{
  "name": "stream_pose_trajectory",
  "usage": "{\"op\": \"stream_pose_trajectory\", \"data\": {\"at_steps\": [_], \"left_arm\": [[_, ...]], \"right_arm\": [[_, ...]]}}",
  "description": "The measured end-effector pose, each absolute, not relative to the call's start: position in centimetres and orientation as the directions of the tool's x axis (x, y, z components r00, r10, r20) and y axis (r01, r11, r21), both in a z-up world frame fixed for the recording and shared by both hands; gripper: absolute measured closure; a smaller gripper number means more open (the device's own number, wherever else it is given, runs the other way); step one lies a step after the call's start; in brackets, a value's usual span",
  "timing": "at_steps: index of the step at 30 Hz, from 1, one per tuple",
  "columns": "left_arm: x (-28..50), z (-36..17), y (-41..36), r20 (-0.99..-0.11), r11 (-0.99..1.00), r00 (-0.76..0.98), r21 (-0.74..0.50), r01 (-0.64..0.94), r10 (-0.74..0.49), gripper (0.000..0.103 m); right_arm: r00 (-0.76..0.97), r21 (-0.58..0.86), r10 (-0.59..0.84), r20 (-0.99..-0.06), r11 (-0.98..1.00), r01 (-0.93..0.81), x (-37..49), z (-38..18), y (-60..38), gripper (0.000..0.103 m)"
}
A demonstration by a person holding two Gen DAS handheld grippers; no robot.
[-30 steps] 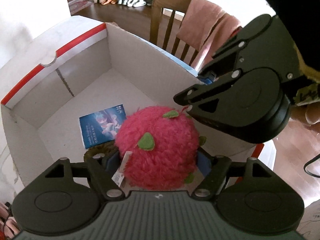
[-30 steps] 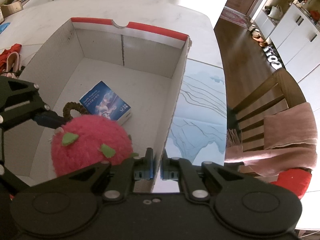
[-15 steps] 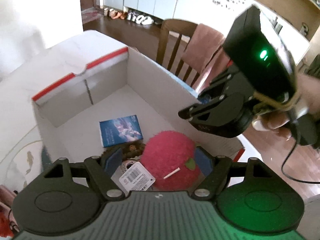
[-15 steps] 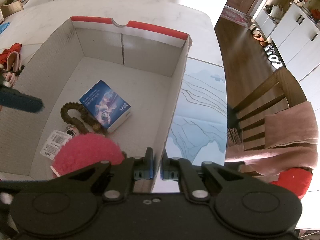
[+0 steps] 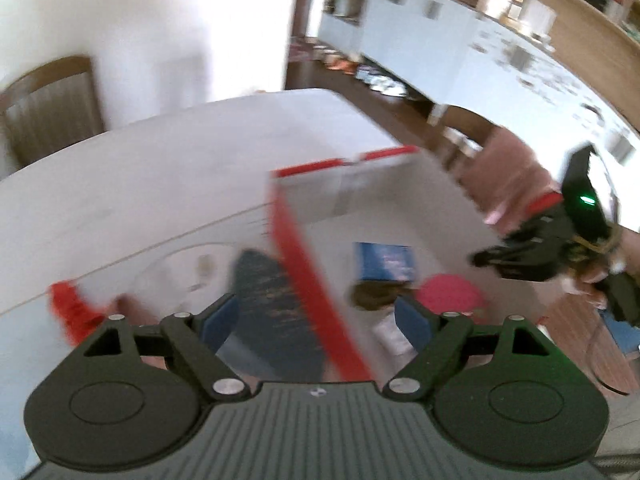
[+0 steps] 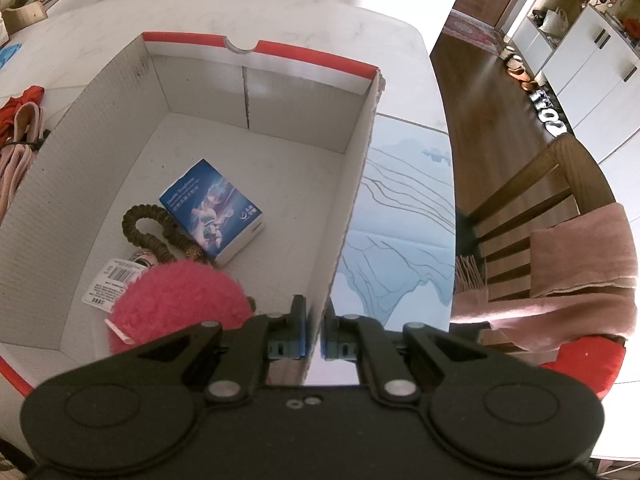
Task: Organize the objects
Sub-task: 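Move the left gripper back to the red cloth on the pile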
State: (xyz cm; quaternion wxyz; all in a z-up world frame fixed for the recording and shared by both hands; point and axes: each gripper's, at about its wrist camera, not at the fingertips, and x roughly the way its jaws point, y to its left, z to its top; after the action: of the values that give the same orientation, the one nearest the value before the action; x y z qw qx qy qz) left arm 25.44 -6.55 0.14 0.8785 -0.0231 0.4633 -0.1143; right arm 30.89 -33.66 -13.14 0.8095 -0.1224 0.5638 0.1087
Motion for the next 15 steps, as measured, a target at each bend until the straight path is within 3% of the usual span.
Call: {"op": "stream_pose_trajectory", "data": {"at_steps": [5, 7, 15], "left_arm": [[25.3, -0.3, -1.0, -0.824, 0.995, 0.559, -0.100, 0.022, -0.095, 0.016], [25.5, -0.8, 1.2, -0.831, 0.994, 0.554, -0.099, -0.041, -0.059, 0.007], [27.3, -3.8, 8.3, -0.865, 0.958, 0.501, -0.141, -0.250, 0.004, 0.001]], "right_arm": [[0.337, -0.076, 0.037, -0.941, 0.946, -0.314, 31.0, -13.0, -33.6, 0.098], [0.337, -0.074, 0.038, -0.941, 0.947, -0.313, 31.0, -13.0, -33.6, 0.098], [0.332, -0.072, 0.035, -0.943, 0.950, -0.304, 31.1, -13.0, -33.7, 0.098]]}}
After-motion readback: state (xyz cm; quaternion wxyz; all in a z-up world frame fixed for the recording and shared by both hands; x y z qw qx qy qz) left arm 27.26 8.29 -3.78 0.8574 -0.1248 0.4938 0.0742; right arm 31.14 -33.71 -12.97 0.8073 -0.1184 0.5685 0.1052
